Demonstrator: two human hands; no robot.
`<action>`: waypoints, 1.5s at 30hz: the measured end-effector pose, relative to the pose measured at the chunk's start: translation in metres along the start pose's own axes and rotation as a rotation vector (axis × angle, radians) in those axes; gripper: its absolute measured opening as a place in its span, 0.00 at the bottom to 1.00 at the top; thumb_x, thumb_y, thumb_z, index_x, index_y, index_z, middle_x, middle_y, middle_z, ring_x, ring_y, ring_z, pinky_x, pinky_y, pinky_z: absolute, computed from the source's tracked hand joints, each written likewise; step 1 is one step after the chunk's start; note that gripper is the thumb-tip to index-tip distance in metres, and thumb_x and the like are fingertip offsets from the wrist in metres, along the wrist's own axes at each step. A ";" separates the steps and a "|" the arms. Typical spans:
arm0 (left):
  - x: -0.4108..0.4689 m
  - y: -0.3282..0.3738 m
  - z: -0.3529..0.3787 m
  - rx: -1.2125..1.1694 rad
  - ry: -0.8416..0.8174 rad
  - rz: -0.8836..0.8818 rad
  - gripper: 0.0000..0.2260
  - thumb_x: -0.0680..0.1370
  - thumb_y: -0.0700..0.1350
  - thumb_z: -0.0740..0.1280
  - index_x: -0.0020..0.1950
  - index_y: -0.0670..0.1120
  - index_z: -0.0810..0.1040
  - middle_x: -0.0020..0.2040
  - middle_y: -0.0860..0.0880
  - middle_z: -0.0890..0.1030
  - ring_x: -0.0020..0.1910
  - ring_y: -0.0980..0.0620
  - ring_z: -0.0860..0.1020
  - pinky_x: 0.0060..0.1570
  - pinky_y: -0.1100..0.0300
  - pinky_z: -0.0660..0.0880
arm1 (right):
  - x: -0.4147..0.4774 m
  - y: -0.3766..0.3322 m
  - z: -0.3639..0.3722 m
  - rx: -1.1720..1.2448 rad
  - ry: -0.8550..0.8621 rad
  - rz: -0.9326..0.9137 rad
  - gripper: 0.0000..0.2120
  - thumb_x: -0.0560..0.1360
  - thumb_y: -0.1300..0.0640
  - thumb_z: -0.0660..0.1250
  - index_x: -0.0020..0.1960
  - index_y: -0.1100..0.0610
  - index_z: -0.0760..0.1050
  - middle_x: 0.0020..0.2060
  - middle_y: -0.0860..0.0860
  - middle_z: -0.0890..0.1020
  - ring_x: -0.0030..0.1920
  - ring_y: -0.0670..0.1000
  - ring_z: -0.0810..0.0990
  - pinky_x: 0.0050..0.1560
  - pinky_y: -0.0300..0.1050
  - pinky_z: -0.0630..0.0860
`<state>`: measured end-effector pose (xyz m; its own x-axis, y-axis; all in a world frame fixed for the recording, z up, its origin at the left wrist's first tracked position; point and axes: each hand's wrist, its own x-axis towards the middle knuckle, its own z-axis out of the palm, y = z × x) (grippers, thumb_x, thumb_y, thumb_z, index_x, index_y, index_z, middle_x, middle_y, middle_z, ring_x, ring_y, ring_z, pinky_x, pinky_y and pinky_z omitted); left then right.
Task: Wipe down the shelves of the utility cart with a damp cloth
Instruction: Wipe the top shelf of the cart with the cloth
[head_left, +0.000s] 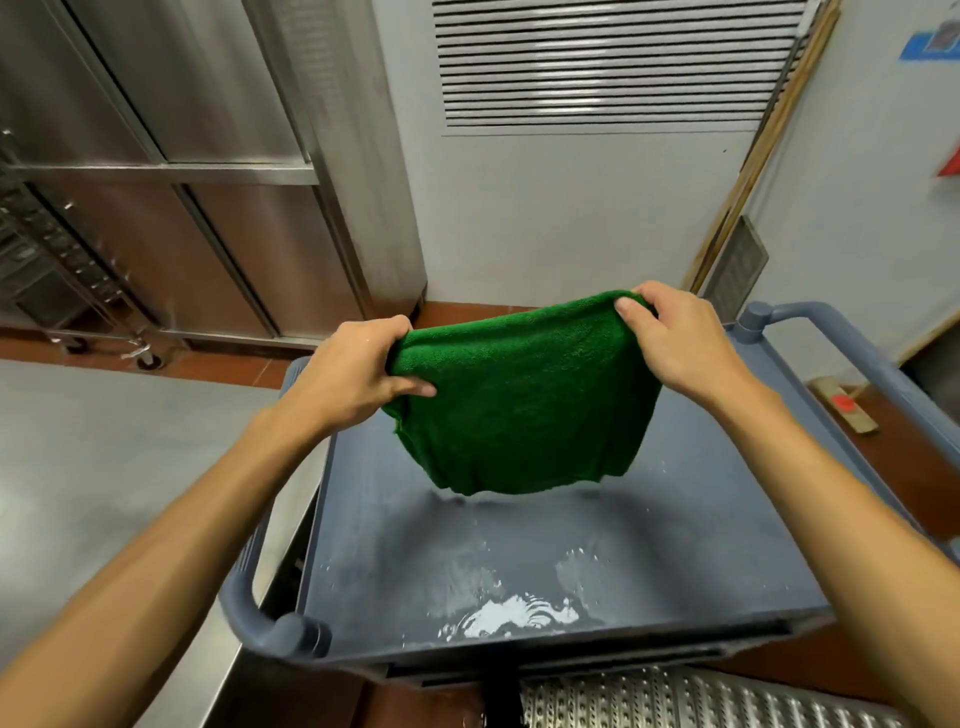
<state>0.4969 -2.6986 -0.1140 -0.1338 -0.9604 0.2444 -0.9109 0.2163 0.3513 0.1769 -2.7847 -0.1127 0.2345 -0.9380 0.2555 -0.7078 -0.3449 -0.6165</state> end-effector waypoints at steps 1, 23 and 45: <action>0.012 -0.004 0.000 0.009 0.004 0.004 0.19 0.66 0.54 0.80 0.41 0.48 0.72 0.36 0.54 0.76 0.37 0.51 0.75 0.36 0.50 0.75 | 0.013 0.000 0.000 -0.003 0.002 0.004 0.15 0.83 0.52 0.58 0.40 0.57 0.68 0.31 0.50 0.71 0.34 0.50 0.69 0.35 0.49 0.62; 0.116 -0.075 0.114 0.145 -0.123 -0.074 0.14 0.74 0.52 0.73 0.51 0.47 0.74 0.52 0.47 0.77 0.52 0.42 0.78 0.43 0.51 0.72 | 0.106 0.106 0.077 -0.001 -0.088 0.080 0.10 0.80 0.62 0.65 0.58 0.60 0.81 0.54 0.56 0.84 0.56 0.55 0.81 0.54 0.36 0.69; -0.081 -0.014 0.219 0.101 -0.436 -0.429 0.12 0.74 0.43 0.68 0.55 0.43 0.73 0.58 0.43 0.77 0.58 0.40 0.77 0.51 0.49 0.75 | -0.103 0.169 0.142 0.052 -0.417 0.259 0.12 0.80 0.59 0.66 0.60 0.62 0.80 0.57 0.58 0.83 0.59 0.58 0.80 0.59 0.45 0.71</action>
<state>0.4351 -2.6626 -0.3369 0.1245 -0.9462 -0.2985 -0.9486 -0.2017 0.2437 0.1277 -2.7512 -0.3487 0.3091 -0.9242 -0.2244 -0.7467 -0.0897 -0.6591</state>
